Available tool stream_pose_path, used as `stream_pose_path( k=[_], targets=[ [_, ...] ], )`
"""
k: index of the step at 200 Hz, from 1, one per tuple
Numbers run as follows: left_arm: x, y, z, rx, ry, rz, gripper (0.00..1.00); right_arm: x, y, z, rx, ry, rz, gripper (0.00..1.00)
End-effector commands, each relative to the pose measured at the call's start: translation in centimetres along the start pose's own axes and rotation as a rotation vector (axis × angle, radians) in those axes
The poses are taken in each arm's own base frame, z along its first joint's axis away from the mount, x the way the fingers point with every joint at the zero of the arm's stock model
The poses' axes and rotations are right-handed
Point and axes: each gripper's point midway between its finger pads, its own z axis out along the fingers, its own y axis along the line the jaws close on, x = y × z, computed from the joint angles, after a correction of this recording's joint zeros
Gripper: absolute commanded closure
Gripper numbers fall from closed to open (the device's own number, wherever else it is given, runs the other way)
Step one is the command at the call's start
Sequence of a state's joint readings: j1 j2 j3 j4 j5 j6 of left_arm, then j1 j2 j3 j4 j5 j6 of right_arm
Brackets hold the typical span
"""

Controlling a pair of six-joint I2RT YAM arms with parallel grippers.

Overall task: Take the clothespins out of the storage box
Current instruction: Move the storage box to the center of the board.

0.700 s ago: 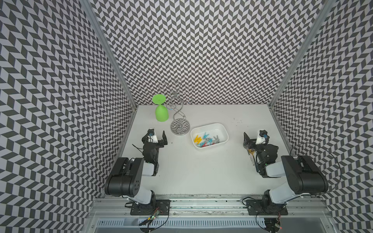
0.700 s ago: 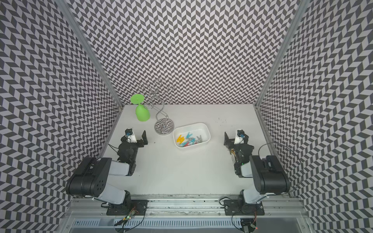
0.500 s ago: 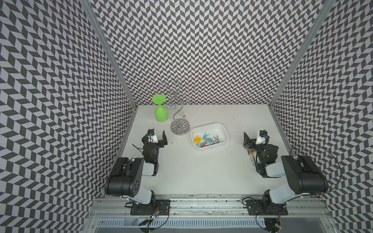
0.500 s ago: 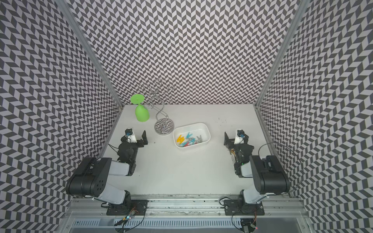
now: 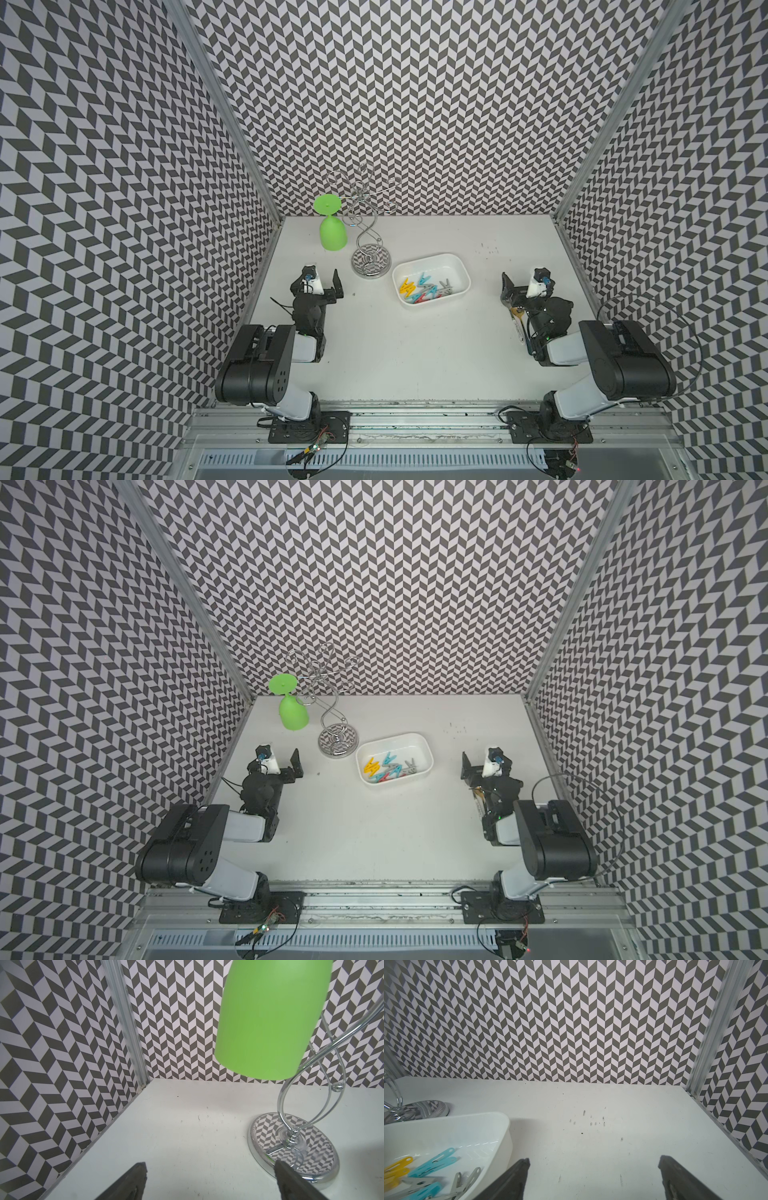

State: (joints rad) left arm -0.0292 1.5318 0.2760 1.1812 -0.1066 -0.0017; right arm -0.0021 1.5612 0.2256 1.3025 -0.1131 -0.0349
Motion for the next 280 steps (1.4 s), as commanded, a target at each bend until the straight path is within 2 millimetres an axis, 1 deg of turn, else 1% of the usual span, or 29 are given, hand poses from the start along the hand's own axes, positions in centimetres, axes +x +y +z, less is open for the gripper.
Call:
stream_pose_path(
  k=[1, 130, 141, 151, 164, 182, 201, 212, 221, 229, 230, 233, 249, 265, 272, 280],
  targets=[
    [0.0, 0.0, 0.1, 0.008, -0.003, -0.010, 0.00, -1.1, 0.4, 0.2, -0.016, -0.043, -0.009, 0.01],
    [0.0, 0.0, 0.1, 0.008, -0.002, -0.010, 0.00, -1.2, 0.4, 0.2, -0.015, -0.047, -0.009, 0.00],
    [0.0, 0.0, 0.1, 0.008, -0.002, -0.010, 0.00, -1.3, 0.6, 0.1, -0.025, -0.052, -0.016, 0.00],
    [0.0, 0.0, 0.0, 0.008, -0.004, -0.011, 0.00, -1.8, 1.3, 0.0, -0.062, -0.066, -0.036, 0.00],
    [-0.5, 0.3, -0.1, -0.012, -0.021, -0.017, 0.00, -2.1, 1.8, -0.2, -0.072, -0.066, -0.057, 0.00],
    [-1.5, 0.5, -0.1, -0.024, -0.011, -0.022, 0.00, -2.3, 2.0, 0.3, -0.048, -0.031, -0.069, 0.01],
    [-2.9, 0.3, -0.9, -0.016, -0.037, -0.012, 0.00, -2.6, 3.6, 1.7, -0.061, 0.040, -0.108, 0.00],
    [-3.5, 0.0, -1.0, -0.014, -0.031, -0.010, 0.00, -2.4, 4.8, 2.6, -0.079, 0.098, -0.128, 0.01],
    [-4.0, -0.1, -0.9, -0.018, -0.021, -0.030, 0.00, -2.6, 5.8, 3.4, -0.093, 0.135, -0.121, 0.00],
    [-4.2, 0.0, -0.8, -0.023, -0.007, -0.068, 0.00, -2.7, 6.4, 4.0, -0.103, 0.172, -0.099, 0.01],
    [-4.3, 0.0, -0.7, -0.024, -0.005, -0.071, 0.00, -2.3, 6.6, 4.0, -0.107, 0.190, -0.100, 0.01],
    [-4.2, 0.0, -0.7, -0.024, 0.003, -0.086, 0.00, -2.6, 6.7, 4.3, -0.107, 0.195, -0.084, 0.00],
    [-4.4, -0.2, 0.1, -0.024, 0.044, -0.156, 0.00, -2.4, 7.4, 5.7, -0.097, 0.288, -0.002, 0.00],
    [-4.5, -0.9, 0.9, 0.005, 0.095, -0.197, 0.00, -1.8, 8.3, 7.0, -0.092, 0.409, 0.088, 0.01],
    [-4.6, -1.2, 1.1, 0.018, 0.106, -0.208, 0.00, -1.3, 8.7, 7.5, -0.092, 0.479, 0.110, 0.00],
    [-4.7, -1.5, 1.1, 0.026, 0.115, -0.219, 0.00, -1.2, 9.2, 8.1, -0.090, 0.538, 0.128, 0.00]
  ],
)
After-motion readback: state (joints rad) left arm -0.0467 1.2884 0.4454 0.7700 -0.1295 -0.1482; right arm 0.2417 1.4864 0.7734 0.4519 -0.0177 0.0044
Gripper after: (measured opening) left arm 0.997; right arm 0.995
